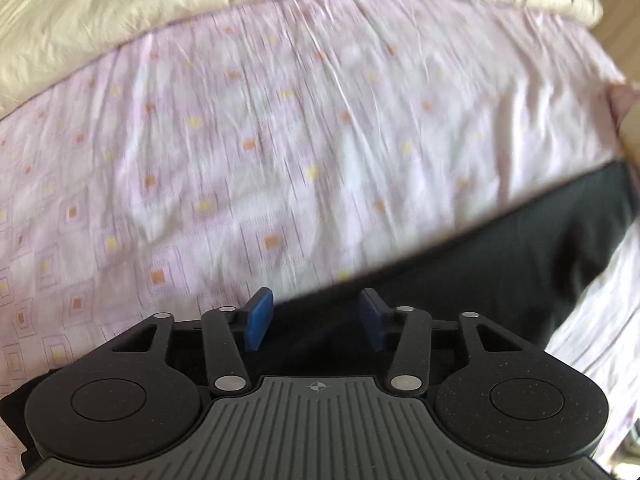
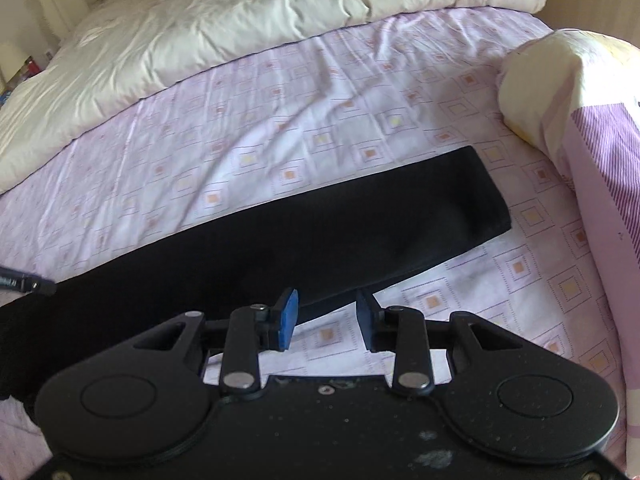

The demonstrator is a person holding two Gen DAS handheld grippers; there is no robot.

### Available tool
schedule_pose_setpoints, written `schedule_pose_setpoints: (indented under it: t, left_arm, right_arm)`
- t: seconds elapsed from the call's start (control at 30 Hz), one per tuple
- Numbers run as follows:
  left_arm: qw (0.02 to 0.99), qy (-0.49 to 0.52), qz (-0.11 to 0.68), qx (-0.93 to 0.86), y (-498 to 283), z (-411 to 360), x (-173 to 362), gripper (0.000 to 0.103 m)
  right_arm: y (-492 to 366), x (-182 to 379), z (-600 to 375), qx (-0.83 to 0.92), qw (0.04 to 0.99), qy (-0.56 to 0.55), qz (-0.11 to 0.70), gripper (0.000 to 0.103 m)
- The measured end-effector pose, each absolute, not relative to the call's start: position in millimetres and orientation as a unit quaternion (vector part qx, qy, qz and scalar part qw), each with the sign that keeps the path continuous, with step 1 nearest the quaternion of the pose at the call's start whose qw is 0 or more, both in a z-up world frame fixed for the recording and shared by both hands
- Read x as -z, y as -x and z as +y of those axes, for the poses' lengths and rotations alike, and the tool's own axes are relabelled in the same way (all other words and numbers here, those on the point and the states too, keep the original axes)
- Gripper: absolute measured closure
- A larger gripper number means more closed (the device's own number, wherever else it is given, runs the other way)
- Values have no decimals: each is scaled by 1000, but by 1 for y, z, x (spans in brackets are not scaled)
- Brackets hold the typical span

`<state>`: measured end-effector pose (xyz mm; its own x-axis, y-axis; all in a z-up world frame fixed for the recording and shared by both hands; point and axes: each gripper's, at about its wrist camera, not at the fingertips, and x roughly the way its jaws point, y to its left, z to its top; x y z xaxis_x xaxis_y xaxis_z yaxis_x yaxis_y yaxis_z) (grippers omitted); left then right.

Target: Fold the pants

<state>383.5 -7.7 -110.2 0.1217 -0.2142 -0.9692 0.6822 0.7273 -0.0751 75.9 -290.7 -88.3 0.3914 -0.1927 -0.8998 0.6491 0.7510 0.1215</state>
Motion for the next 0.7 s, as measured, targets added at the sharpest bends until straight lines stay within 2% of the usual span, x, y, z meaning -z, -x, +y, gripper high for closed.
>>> schedule_pose_setpoints:
  t: [0.07,0.1,0.17,0.43,0.7]
  left_arm:
    - [738,-184,575,302,-390,-8,95,50]
    - [746,-181,567,298,-392,-7,86,42]
    - [764,-179,549,290,-390,-3,70,34]
    - [802,-135,533,232,-342,77,47,34]
    - [811,-113,547,171,-299,197,72,34]
  right_arm:
    - [-77,83,-274,247,808,-228,484,68]
    - [-77,81,-266,239,811,-228,483,68]
    - [-77,76,-252,221,817,-230,480,68]
    - [-89,71,-194,144,836,-216,483,68]
    - [-134,73,-121,104,840,-192,496,68]
